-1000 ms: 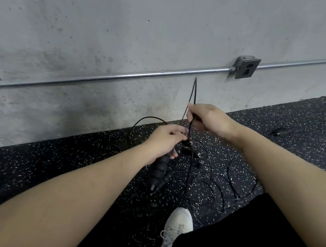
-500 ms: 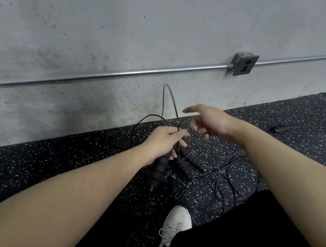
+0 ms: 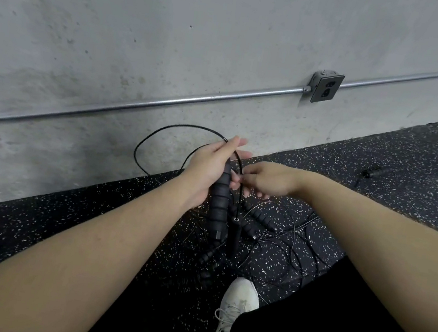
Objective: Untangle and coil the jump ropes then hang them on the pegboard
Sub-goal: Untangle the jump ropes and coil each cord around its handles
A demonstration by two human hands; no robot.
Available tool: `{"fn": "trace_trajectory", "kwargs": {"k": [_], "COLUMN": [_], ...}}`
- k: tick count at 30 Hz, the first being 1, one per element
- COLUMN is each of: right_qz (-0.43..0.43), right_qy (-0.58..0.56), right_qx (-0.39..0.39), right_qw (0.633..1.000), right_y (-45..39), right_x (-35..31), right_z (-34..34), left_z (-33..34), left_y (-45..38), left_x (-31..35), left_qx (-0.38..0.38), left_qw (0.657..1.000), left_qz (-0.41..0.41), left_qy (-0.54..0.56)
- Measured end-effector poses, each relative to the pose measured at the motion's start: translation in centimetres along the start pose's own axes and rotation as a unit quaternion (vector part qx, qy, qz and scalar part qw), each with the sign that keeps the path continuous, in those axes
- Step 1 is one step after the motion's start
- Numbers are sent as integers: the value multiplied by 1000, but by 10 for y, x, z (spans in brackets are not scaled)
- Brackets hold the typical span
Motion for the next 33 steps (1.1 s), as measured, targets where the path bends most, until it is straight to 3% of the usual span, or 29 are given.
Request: {"fn": "trace_trajectory", "kwargs": {"k": [8,13,16,19,23,28,33], "right_qz": [-45,-15,16,62,24,-47,-94], "right_qy": [-172,-395,-440,-418,-147,-68,-78], "right_qx": [153,132,131,128,64,-78,-33], "right_qw": [972,909,888,897,987,994,992], "right_y": [-1,-5,-8,-8,4,11,3], "right_x": [-14,-17,-18,-15,-11,-27,-54], "right_z": [-13,-18,-21,-21,-16,-5,13], "left_z": [-15,-16,-14,-13,-18,-32,-55], "left_y": [4,6,8,11,13,15,24], "left_x": [-9,-17,-16,-7,7,24,36], "left_qx": [18,-27,-7,14,26,54,91], "left_qw": [983,970,971,976,984,995,994], "left_qz": [45,53,63,81,97,70,60], "left_qy": [-177,-237,-230,-203,-149,-38,-13]}}
Point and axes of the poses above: each hand's wrist, its own y-axis away from the middle knuckle, its own z-axis out of the palm, x = y × z, the point moved 1 cm from there along -y, towards the middle knuckle, and after that the axes turned 8 degrees about x, right-handed, at the moved point
